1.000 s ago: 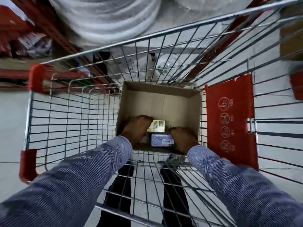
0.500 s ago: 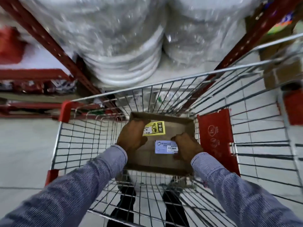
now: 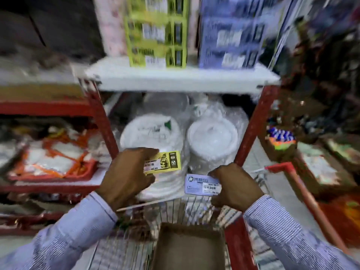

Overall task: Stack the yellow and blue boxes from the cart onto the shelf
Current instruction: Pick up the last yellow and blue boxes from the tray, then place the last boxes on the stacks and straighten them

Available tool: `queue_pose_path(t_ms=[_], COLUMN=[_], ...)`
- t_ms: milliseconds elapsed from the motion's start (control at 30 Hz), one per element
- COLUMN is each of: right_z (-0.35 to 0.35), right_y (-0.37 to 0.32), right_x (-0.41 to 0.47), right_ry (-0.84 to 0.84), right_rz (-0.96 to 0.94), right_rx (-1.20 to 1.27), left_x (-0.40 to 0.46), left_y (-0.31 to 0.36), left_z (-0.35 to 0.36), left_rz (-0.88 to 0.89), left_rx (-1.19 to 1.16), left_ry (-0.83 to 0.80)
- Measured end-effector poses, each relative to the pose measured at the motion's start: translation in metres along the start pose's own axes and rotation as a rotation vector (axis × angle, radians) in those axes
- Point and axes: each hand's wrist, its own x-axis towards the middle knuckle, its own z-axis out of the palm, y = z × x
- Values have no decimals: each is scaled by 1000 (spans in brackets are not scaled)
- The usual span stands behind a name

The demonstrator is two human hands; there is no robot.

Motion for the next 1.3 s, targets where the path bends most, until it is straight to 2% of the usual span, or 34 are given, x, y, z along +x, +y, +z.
queue_pose_path(t_ms=[267, 467, 667, 867, 1300], right_z=[-166, -235, -283, -306, -295], right_y=[-36, -40, -41, -32, -2], right_x=[-10, -5, 15, 51, 110], right_ry=[332, 535, 706, 753, 693], right_rz=[-88, -118, -61, 21, 33], right_rx=[-104, -142, -137, -147, -175], left_x=[15, 37, 78, 123, 191], left_y=[25, 37, 43, 50, 38], left_z=[-152, -202, -228, -233, -212], left_rz=[75, 128, 198, 261, 276], left_rx=[35, 34, -52, -36, 37], left_ry=[323, 443, 526, 542, 471])
